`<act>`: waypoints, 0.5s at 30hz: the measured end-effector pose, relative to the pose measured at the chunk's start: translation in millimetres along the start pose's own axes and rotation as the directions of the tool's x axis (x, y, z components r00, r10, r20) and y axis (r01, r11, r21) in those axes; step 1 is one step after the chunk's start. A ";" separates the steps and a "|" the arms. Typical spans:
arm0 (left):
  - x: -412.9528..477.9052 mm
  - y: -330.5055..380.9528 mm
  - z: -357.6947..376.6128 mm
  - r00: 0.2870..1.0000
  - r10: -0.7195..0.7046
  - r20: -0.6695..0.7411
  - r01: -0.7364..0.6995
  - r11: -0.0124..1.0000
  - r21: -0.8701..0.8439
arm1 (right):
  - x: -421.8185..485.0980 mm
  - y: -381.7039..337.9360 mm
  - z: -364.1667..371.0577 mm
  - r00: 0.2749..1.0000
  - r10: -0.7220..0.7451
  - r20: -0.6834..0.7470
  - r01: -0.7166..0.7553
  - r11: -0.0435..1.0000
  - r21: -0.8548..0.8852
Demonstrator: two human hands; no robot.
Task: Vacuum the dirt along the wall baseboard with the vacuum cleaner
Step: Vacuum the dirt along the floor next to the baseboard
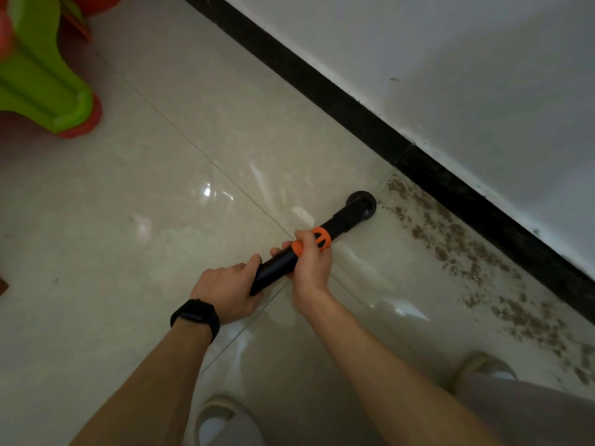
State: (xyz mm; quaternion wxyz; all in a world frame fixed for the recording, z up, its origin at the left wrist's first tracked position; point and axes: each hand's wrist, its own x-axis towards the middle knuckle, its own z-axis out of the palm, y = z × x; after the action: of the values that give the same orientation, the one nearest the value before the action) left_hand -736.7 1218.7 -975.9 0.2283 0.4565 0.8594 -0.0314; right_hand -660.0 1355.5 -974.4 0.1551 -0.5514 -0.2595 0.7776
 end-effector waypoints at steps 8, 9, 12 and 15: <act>-6.9 32.3 9.3 0.996 0.083 -0.030 -0.080 0.993 0.081 | -11.9 -4.2 -27.4 0.991 -0.003 -0.131 0.009 0.999 0.044; -4.3 38.5 8.8 0.995 0.088 -0.036 -0.085 0.992 0.089 | -10.1 -8.3 -29.6 0.989 -0.016 -0.147 0.023 0.999 0.040; 4.3 53.7 5.9 0.995 0.078 -0.059 -0.071 0.992 0.105 | -2.4 -22.7 -31.4 0.985 -0.040 -0.171 0.041 0.999 0.003; 8.0 53.7 2.2 0.996 0.032 -0.081 -0.026 0.997 0.075 | 4.3 -31.4 -20.7 0.987 -0.028 -0.158 0.028 1.000 -0.003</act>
State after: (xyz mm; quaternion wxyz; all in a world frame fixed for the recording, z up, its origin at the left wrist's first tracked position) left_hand -696.9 1255.4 -973.0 0.1762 0.4780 0.8595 -0.0411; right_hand -643.4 1388.2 -965.0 0.1859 -0.6075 -0.2544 0.7291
